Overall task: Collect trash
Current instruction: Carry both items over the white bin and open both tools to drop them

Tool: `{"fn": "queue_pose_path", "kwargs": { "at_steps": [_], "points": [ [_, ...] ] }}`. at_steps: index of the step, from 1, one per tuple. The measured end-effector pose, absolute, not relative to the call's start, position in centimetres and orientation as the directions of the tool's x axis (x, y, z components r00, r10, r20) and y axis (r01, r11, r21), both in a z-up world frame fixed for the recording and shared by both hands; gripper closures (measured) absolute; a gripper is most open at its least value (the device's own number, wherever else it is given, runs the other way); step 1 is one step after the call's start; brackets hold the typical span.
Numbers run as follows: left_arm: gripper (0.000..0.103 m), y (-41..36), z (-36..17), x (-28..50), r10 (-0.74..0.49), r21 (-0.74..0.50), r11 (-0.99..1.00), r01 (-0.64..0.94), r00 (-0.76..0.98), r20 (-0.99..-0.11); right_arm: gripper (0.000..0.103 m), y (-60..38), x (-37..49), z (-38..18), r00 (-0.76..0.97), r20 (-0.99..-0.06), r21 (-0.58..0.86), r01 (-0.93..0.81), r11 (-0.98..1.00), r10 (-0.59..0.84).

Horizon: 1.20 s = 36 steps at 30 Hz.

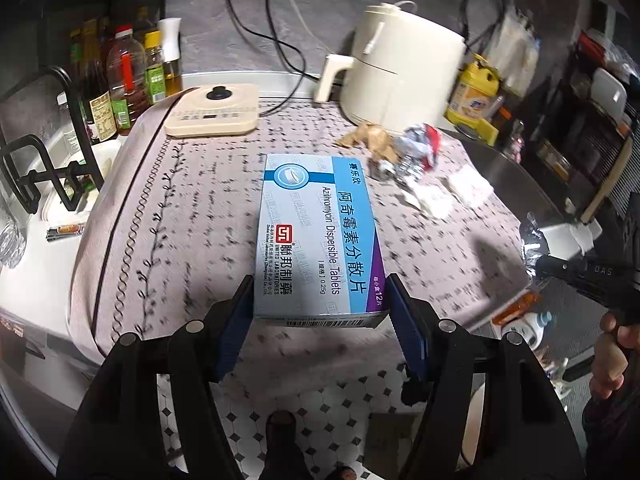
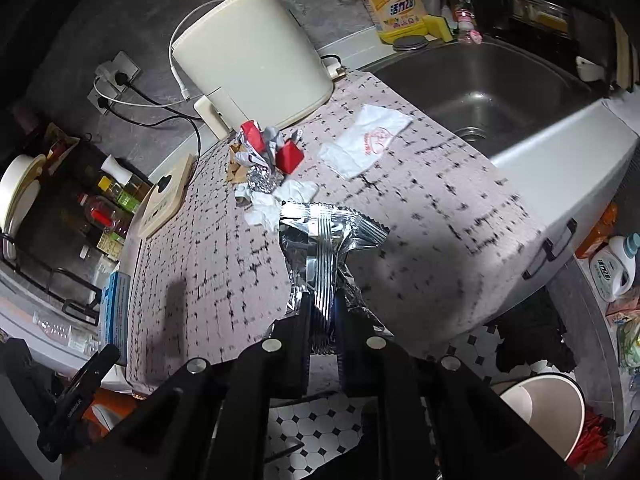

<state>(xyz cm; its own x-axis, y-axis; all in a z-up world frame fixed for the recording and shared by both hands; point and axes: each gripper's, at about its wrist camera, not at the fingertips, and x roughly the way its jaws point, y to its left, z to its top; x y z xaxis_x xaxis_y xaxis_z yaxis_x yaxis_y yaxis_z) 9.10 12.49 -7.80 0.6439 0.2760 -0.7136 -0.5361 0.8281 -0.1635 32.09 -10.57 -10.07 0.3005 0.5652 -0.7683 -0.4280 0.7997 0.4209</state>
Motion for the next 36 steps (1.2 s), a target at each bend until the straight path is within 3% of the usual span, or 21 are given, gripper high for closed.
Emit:
{"fn": "queue_pose_path", "kwargs": {
  "at_steps": [26, 28, 30, 32, 36],
  "points": [
    [0.038, -5.3, -12.1, 12.3, 0.02, -0.178, 0.953, -0.246, 0.635, -0.772, 0.087, -35.4, 26.2, -19.6, 0.28, -0.891, 0.365, -0.03, 0.93, 0.359],
    [0.038, -6.5, -12.3, 12.6, 0.003, -0.174, 0.96, -0.219, 0.629, -0.778, 0.079, -36.6, 25.6, -20.7, 0.267, -0.903, 0.351, 0.008, 0.936, 0.336],
    [0.038, -7.5, -12.5, 12.7, -0.013, -0.171, 0.966, -0.194, 0.623, -0.782, 0.058, -37.9, 25.0, -21.5, 0.255, -0.911, 0.346, 0.038, 0.938, 0.325],
    [0.038, -8.6, -12.7, 12.9, -0.032, -0.171, 0.971, -0.169, 0.616, -0.787, 0.046, -38.8, 24.4, -21.7, 0.263, -0.915, 0.331, 0.061, 0.942, 0.304],
    [0.038, -10.6, -13.6, 13.4, -0.081, -0.184, 0.976, -0.117, 0.593, -0.801, 0.045, -40.9, 23.7, -21.4, 0.291, -0.911, 0.33, 0.096, 0.939, 0.291]
  ]
}}
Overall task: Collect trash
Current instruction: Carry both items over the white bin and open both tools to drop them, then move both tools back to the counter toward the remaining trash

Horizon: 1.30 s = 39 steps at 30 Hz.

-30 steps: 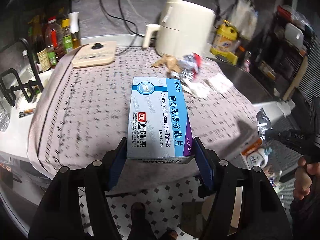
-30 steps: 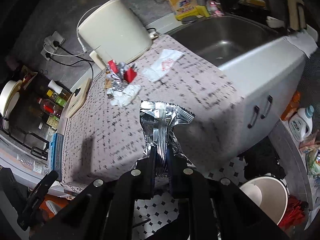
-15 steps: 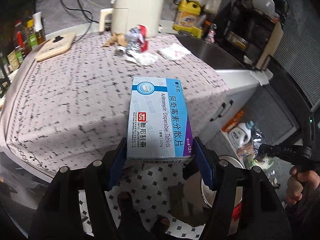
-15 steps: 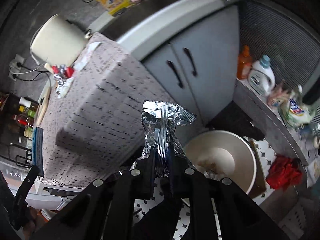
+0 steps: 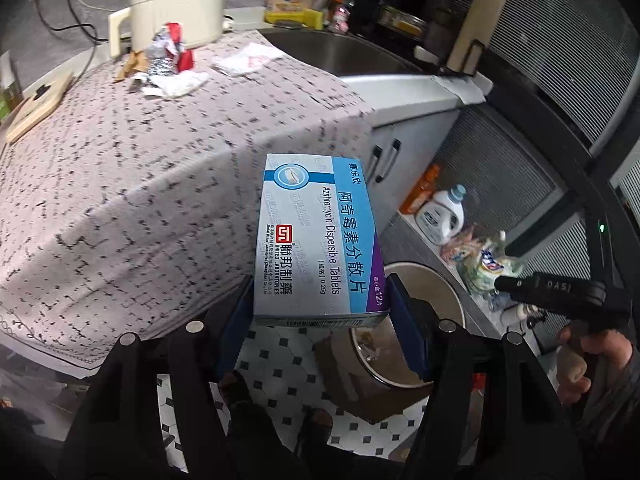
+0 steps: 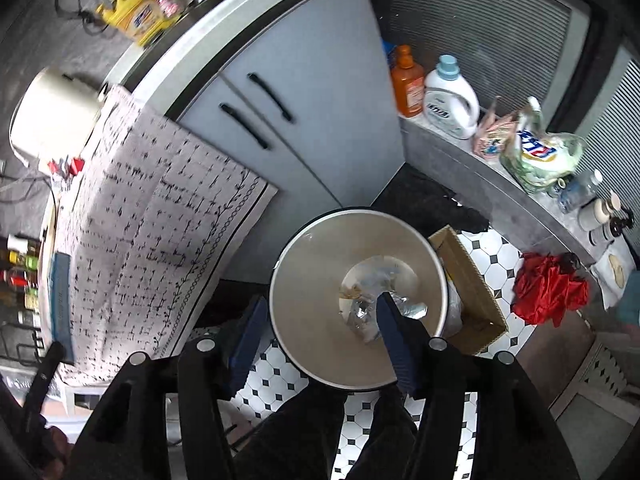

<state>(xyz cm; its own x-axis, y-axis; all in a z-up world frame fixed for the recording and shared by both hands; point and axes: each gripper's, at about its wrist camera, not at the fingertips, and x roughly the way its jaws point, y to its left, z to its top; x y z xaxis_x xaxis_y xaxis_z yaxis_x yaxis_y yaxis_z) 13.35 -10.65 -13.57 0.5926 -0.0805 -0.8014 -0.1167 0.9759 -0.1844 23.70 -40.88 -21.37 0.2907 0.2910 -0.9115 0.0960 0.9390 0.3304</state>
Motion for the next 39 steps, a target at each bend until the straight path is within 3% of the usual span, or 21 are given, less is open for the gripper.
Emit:
{"fn": "queue_pose_path", "kwargs": {
  "at_steps": [18, 19, 20, 21, 24, 29, 39],
  "points": [
    [0.037, -22.8, -17.6, 17.7, -0.321, -0.253, 0.945, 0.207, 0.445, -0.836, 0.036, -51.4, 17.4, -17.7, 0.403, -0.899, 0.31, 0.302, 0.901, 0.174],
    [0.037, -23.3, -17.7, 18.1, -0.336, -0.264, 0.939, 0.219, 0.435, -0.835, 0.036, -51.8, 17.0, -17.7, 0.404, -0.899, 0.309, 0.313, 0.898, 0.168],
    [0.029, -23.7, -17.8, 18.4, -0.342, -0.267, 0.937, 0.226, 0.428, -0.836, 0.036, -52.3, 16.6, -17.6, 0.406, -0.899, 0.308, 0.327, 0.893, 0.162],
    [0.018, -23.8, -17.7, 18.6, -0.331, -0.258, 0.941, 0.22, 0.436, -0.837, 0.036, -52.6, 16.4, -17.6, 0.407, -0.9, 0.308, 0.334, 0.891, 0.158],
    [0.012, -23.4, -16.9, 18.7, -0.315, -0.246, 0.948, 0.204, 0.475, -0.822, 0.036, -53.3, 15.9, -17.6, 0.41, -0.9, 0.308, 0.35, 0.885, 0.151],
    [0.011, -21.2, -15.9, 18.6, -0.265, -0.216, 0.964, 0.154, 0.509, -0.819, 0.035, -52.1, 16.5, -17.6, 0.413, -0.894, 0.326, 0.325, 0.888, 0.177],
    [0.009, -13.2, -13.2, 16.7, -0.147, -0.199, 0.98, -0.024, 0.586, -0.797, 0.018, -45.5, 19.7, -16.0, 0.434, -0.863, 0.364, 0.181, 0.914, 0.257]
  ]
}}
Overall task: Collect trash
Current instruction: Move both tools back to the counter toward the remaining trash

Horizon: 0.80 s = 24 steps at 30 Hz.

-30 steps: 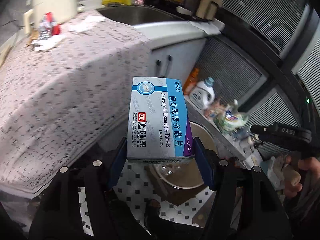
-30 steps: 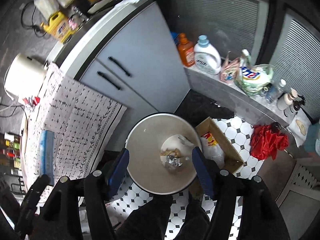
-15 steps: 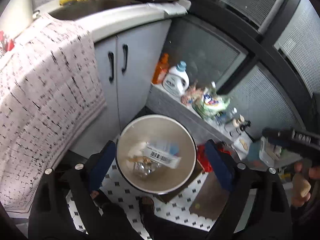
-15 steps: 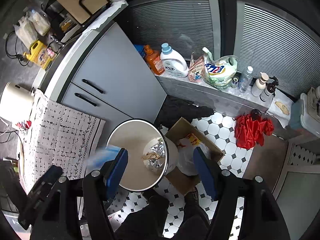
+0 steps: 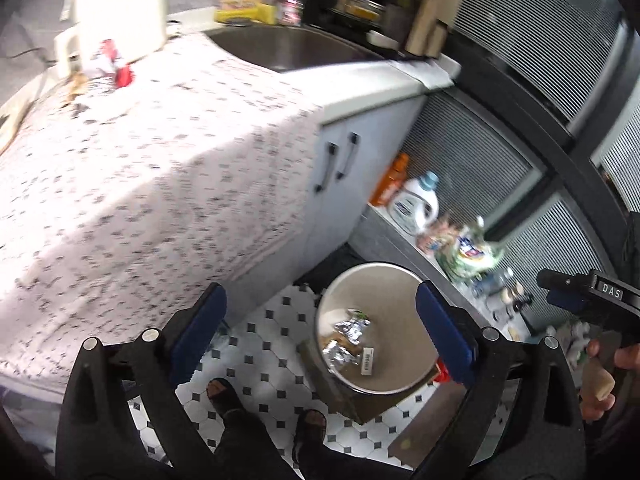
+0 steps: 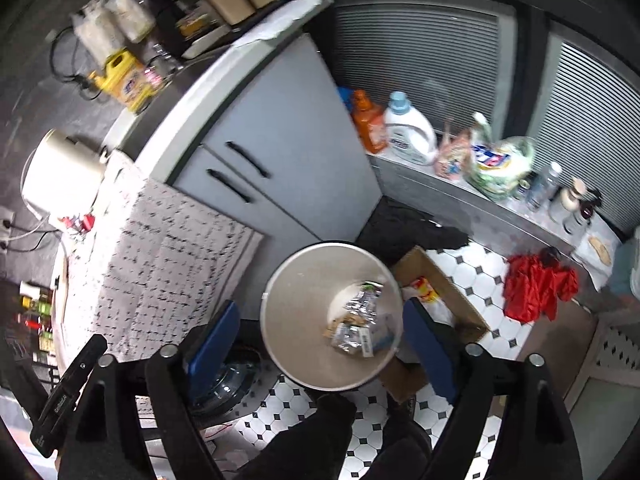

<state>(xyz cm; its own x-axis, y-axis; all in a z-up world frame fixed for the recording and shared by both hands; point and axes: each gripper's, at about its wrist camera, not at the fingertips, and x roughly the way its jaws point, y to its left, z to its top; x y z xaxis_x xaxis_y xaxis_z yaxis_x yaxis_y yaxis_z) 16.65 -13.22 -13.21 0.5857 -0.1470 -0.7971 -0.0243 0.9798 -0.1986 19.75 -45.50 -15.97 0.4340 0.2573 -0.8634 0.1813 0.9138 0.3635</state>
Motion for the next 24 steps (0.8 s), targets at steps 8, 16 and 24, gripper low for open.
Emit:
{"fn": "queue_pose_path", "kwargs": {
  "at_steps": [8, 16, 24],
  "points": [
    [0.008, -6.6, -11.1, 15.9, -0.062, -0.194, 0.971, -0.138, 0.642, -0.764, 0.015, -38.9, 22.6, -14.2, 0.428, -0.846, 0.38, 0.064, 0.923, 0.319],
    [0.008, -0.6, -9.7, 16.8, -0.019, -0.202, 0.96, -0.194, 0.675, -0.737, 0.013, -32.9, 25.5, -12.3, 0.438, -0.832, 0.377, -0.002, 0.926, 0.339],
    [0.008, 4.8, -8.5, 20.4, -0.013, -0.206, 0.961, -0.187, 0.708, -0.706, 0.009, -27.7, 28.2, -10.8, 0.465, -0.819, 0.372, -0.014, 0.928, 0.335]
  ]
}}
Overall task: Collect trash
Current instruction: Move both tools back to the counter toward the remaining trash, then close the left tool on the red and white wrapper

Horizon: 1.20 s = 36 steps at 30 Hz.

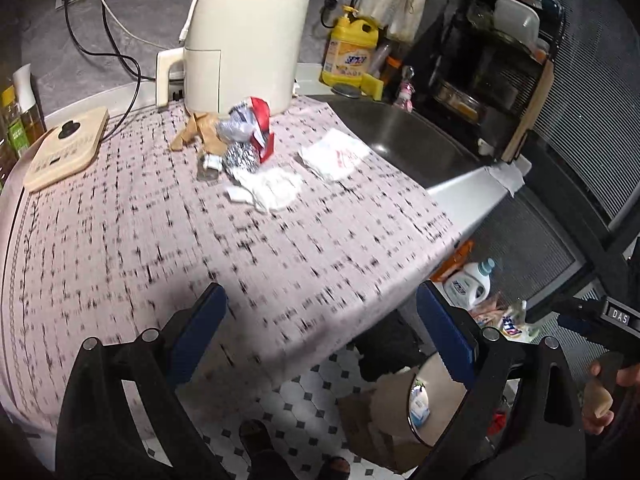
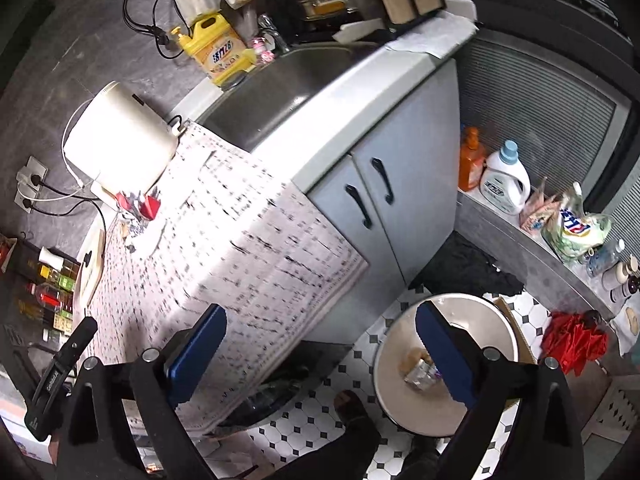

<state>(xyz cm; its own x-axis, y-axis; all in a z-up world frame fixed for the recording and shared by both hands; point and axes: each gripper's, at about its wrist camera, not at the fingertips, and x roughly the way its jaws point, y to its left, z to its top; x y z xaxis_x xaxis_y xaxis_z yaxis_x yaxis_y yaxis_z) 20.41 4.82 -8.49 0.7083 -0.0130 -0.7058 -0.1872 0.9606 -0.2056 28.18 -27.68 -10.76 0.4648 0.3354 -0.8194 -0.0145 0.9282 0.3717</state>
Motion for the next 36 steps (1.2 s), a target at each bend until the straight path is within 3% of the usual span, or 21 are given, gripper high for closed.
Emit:
{"fn": "queue_pose_path", "kwargs": {
  "at_steps": [20, 35, 36],
  "points": [
    [0.008, 15.9, -9.0, 33.1, -0.097, -0.219, 0.973, -0.073, 0.729, -0.677, 0.008, -19.9, 31.5, -9.3, 0.521, -0.833, 0.302, 0.145, 0.942, 0.187],
    [0.009, 17.8, -11.1, 40.5, -0.124, -0.213, 0.977, -0.034, 0.721, -0.682, 0.008, -19.3, 30.6, -8.9, 0.518, -0.851, 0.245, 0.245, 0.938, 0.087],
    [0.013, 17.8, -11.3, 40.7, -0.12, -0.21, 0.977, -0.037, 0.719, -0.685, 0.008, -19.2, 31.0, -8.9, 0.517, -0.851, 0.247, 0.244, 0.938, 0.089]
  ]
}}
